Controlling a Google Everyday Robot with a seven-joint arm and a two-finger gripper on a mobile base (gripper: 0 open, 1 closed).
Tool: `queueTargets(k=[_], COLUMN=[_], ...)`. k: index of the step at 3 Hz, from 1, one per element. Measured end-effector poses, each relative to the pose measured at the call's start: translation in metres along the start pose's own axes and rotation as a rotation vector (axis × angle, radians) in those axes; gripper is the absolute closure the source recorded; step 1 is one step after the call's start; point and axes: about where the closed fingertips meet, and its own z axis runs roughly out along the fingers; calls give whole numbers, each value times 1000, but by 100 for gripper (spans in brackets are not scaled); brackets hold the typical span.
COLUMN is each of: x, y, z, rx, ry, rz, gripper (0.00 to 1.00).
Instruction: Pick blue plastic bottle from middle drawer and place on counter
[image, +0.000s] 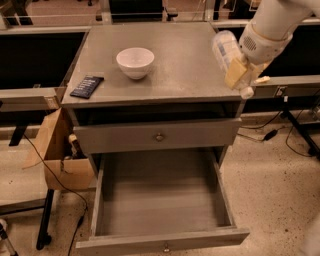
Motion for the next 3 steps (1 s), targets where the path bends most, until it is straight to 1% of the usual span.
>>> queueTargets(k=[1, 2, 3], x=[-50, -97, -122], y=[1, 8, 18], z=[-10, 2, 24], rx=[-22, -93, -171], ry=[-54, -119, -181], rz=[-11, 29, 95], gripper=[100, 100, 100])
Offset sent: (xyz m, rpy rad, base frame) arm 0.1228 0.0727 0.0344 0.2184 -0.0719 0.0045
